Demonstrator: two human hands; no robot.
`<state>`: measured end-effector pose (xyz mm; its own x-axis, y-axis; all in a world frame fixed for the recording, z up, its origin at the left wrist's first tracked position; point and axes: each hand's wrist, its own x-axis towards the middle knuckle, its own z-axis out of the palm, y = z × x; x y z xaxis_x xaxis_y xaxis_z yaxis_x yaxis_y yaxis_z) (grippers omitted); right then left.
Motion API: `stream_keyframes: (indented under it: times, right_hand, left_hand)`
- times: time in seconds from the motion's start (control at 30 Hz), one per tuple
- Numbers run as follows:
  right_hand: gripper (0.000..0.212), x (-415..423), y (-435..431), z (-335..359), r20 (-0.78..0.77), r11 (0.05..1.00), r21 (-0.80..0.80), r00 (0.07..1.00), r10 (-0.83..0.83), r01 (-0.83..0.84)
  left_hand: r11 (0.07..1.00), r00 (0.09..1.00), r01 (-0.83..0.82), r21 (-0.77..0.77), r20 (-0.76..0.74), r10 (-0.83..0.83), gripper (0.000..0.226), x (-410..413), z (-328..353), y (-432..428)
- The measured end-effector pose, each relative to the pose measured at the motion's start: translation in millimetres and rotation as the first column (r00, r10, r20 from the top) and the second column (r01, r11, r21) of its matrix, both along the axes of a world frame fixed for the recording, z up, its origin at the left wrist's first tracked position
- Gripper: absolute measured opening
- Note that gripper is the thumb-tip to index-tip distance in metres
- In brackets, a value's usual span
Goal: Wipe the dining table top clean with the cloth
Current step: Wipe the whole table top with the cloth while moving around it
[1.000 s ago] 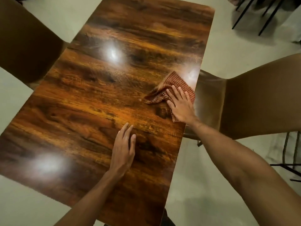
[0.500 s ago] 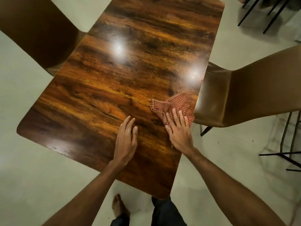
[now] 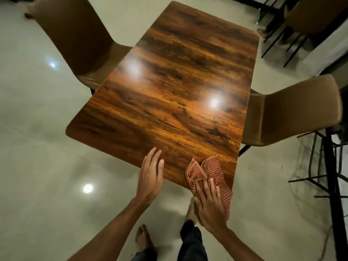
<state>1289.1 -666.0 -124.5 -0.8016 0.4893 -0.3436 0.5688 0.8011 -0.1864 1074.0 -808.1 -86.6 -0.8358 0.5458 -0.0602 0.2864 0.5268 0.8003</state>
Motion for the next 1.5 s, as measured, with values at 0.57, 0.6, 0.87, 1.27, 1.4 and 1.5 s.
stream_keyframes:
  times: [0.57, 0.6, 0.87, 1.27, 1.4, 1.5]
  right_hand:
    - [0.065, -227.8, -38.5, -3.5, -0.039, 0.992, -0.005, 0.992, -0.123, 0.123]
    - [0.063, -248.8, -43.4, -7.6, -0.08, 1.0, -0.003, 0.997, -0.019, 0.019]
    - [0.063, -402.1, 1.4, -11.4, -0.143, 0.995, 0.02, 0.985, -0.092, 0.096]
    - [0.059, -394.8, 11.7, -14.7, -0.161, 0.98, 0.01, 0.968, -0.193, 0.197]
    - [0.061, -438.6, -73.7, -7.0, -0.172, 0.968, 0.0, 0.954, -0.246, 0.25]
    - [0.09, -473.2, -178.7, -10.4, -0.175, 1.0, -0.02, 0.985, 0.003, -0.006]
  left_hand:
    - [0.993, 0.994, -0.108, -0.042, 0.009, 0.109, 0.052, -130.5, 3.5, -61.4]
    - [0.992, 0.993, -0.114, -0.053, 0.011, 0.115, 0.054, -140.3, 4.2, -60.0]
    - [0.983, 0.99, -0.138, -0.117, -0.04, 0.135, 0.06, -240.7, 8.1, -41.5]
    - [0.993, 0.996, -0.07, -0.091, -0.066, 0.064, 0.056, -318.7, 12.5, -60.3]
    - [0.997, 0.998, -0.037, -0.065, -0.055, 0.033, 0.057, -336.0, 15.5, -84.9]
    - [0.999, 0.999, -0.012, -0.043, -0.043, 0.01, 0.056, -358.9, 12.8, -113.8]
